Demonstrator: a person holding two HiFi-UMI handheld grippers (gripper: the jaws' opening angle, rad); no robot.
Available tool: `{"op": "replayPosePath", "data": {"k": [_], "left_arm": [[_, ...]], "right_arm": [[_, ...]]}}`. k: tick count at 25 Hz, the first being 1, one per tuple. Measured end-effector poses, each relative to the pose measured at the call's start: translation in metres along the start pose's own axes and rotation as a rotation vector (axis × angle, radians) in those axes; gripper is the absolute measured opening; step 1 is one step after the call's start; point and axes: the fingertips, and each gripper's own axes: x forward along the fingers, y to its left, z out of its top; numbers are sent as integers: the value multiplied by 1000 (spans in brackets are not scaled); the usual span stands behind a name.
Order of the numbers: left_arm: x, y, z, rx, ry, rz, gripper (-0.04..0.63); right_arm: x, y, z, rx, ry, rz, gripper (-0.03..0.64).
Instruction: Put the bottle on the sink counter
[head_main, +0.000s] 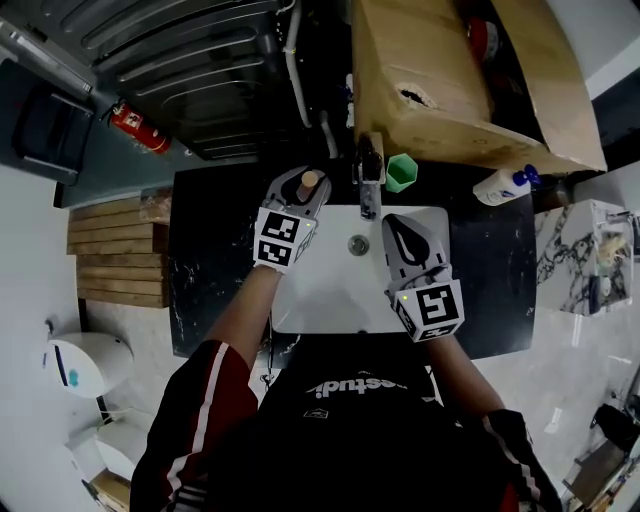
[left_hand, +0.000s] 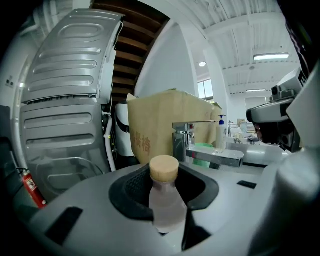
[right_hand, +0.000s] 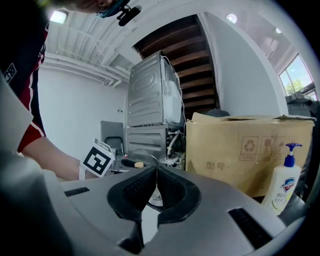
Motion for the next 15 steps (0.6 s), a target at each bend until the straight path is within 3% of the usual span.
{"op": "replayPosePath", "data": {"k": [15], "left_arm": [[43, 9, -22, -30, 39, 1, 133]], "right_arm": [[10, -28, -30, 41, 58, -6, 41]]}}
